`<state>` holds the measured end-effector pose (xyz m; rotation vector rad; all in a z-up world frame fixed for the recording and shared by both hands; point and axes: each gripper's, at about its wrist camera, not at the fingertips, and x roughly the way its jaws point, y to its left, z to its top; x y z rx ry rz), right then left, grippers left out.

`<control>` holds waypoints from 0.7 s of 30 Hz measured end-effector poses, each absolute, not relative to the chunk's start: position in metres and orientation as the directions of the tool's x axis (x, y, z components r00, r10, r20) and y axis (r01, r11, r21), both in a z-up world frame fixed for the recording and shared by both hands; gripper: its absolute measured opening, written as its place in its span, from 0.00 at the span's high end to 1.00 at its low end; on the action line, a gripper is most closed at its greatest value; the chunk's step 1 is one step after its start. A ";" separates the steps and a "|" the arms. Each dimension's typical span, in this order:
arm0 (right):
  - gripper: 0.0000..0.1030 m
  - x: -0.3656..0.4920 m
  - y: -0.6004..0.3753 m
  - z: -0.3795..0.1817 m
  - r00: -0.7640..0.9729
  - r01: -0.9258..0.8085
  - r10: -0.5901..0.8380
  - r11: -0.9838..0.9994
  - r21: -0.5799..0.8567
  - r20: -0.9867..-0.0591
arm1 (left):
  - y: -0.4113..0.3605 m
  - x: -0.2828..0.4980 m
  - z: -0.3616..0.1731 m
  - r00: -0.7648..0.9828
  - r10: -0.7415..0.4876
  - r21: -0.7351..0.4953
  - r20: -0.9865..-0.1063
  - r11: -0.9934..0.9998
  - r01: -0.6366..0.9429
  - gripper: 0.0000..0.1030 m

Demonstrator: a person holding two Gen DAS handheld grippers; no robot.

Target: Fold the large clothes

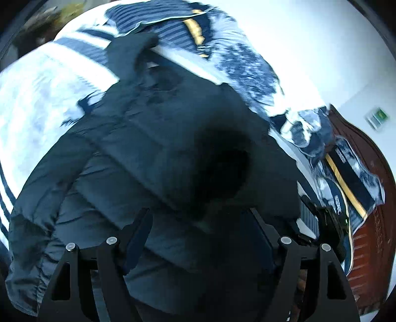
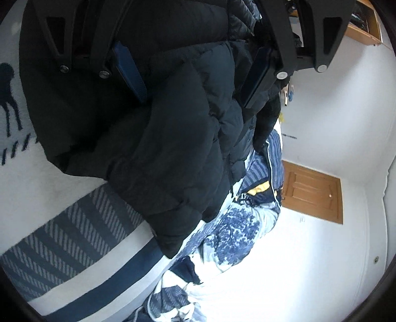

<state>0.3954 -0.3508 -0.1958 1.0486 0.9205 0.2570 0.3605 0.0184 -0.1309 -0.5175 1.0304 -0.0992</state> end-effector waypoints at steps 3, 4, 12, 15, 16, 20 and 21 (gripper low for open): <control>0.21 0.396 -0.353 -0.198 0.617 0.233 0.589 0.497 0.836 -0.522 | -0.015 0.350 -0.122 0.506 -0.330 -0.432 -0.797 0.897 -0.095 0.25; 0.21 0.395 -0.353 -0.197 0.616 0.231 0.592 0.496 0.837 -0.520 | -0.022 0.345 -0.119 0.507 -0.346 -0.441 -0.790 0.894 -0.078 0.25; 0.21 0.395 -0.351 -0.197 0.601 0.230 0.602 0.500 0.835 -0.526 | -0.095 0.381 -0.105 0.553 -0.381 -0.434 -0.741 0.900 0.038 0.25; 0.21 0.394 -0.353 -0.199 0.598 0.235 0.610 0.487 0.841 -0.520 | -0.081 0.409 -0.099 0.614 -0.206 -0.285 -0.761 0.958 -0.031 0.25; 0.21 0.394 -0.354 -0.199 0.599 0.238 0.611 0.482 0.843 -0.518 | -0.070 0.415 -0.097 0.626 -0.144 -0.237 -0.767 0.969 -0.067 0.25; 0.21 0.393 -0.355 -0.199 0.600 0.234 0.616 0.474 0.849 -0.510 | -0.015 0.424 -0.092 0.623 0.009 -0.153 -0.782 0.967 -0.205 0.25; 0.21 0.394 -0.355 -0.199 0.601 0.233 0.617 0.473 0.850 -0.508 | 0.000 0.423 -0.092 0.617 0.025 -0.154 -0.786 0.960 -0.235 0.25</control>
